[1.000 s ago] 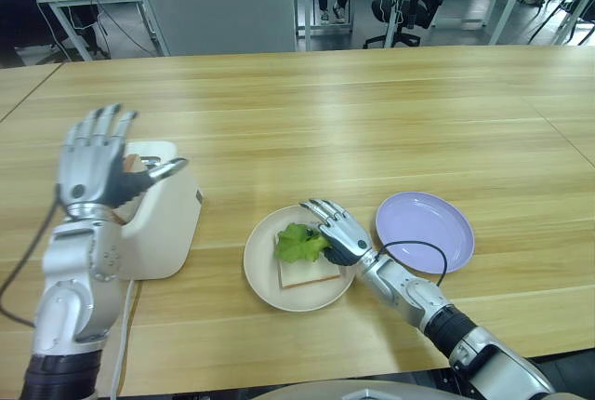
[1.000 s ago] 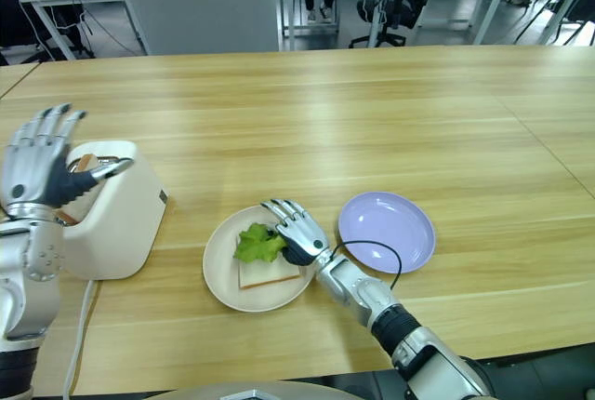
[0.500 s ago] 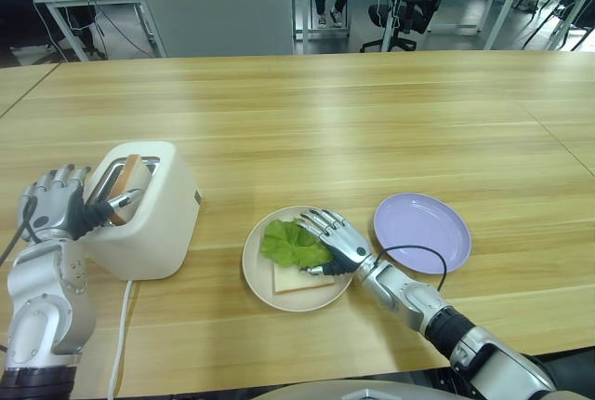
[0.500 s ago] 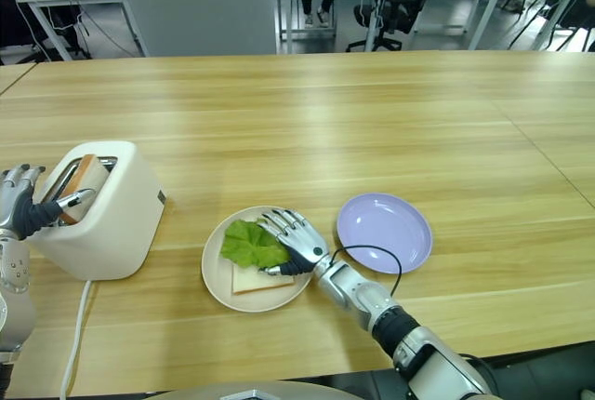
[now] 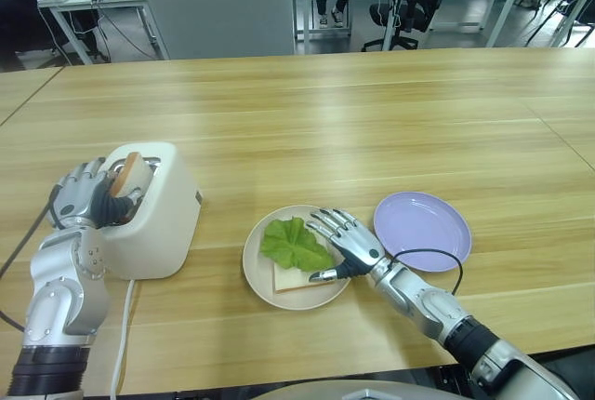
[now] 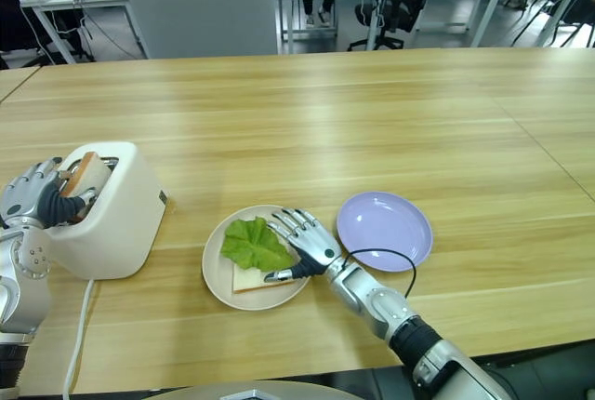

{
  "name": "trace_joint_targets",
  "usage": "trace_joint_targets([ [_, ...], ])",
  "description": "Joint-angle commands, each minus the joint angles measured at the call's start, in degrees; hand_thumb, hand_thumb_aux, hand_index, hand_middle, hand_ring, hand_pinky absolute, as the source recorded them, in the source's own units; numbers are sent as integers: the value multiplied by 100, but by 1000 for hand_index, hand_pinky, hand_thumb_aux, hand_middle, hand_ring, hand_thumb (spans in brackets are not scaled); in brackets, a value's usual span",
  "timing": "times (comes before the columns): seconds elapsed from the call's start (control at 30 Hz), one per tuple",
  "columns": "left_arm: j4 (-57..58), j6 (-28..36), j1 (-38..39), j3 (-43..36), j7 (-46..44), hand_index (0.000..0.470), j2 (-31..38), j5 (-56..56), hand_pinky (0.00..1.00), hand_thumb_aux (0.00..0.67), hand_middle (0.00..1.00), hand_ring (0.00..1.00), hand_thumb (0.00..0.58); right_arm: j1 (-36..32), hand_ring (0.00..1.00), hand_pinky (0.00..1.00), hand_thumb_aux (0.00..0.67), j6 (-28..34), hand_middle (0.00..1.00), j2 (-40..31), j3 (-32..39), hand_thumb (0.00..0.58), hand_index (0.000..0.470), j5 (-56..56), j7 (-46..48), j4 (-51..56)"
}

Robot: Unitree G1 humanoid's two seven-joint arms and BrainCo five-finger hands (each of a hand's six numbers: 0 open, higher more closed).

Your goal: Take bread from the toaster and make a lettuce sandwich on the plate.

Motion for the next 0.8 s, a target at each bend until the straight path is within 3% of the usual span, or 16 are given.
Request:
trace_joint_targets([
  [0.03, 112, -89, -13, -21, 28, 460, 2, -157, 129, 670, 129, 129, 580, 152, 0, 0, 0, 25, 0, -132, -175, 0, 0, 82, 184, -366],
  [0.07, 61, -142, -46, 32, 89, 460, 23, -197, 129, 670, 129, 129, 580, 208, 0, 0, 0, 29, 0, -181, -222, 0, 0, 87, 209, -487],
  [0.13, -39, -230, -96, 134, 248, 460, 61, -229, 769, 670, 769, 769, 580, 298, 0, 0, 0, 24, 0, -250, -298, 0, 0, 96, 237, -677],
  [0.17, -79, -268, -116, 178, 335, 460, 78, -231, 949, 670, 949, 949, 580, 337, 0, 0, 0, 22, 0, -278, -329, 0, 0, 101, 245, -755],
  [0.23, -180, -370, -183, 282, 518, 460, 105, -257, 1000, 670, 1000, 1000, 580, 417, 0, 0, 0, -6, 0, -334, -395, 0, 0, 98, 229, -894],
  [0.47, -1158, -1307, -513, 781, 1052, 460, 177, -614, 1000, 670, 1000, 1000, 580, 831, 0, 0, 0, -297, 0, -780, -683, 0, 0, -113, -409, -1405],
  [0.8, -1445, -2294, -1128, 385, 206, 460, -56, -2152, 1000, 670, 1000, 1000, 580, 1150, 0, 0, 0, -504, 0, -1150, -1045, 0, 0, -610, -1371, -2116],
])
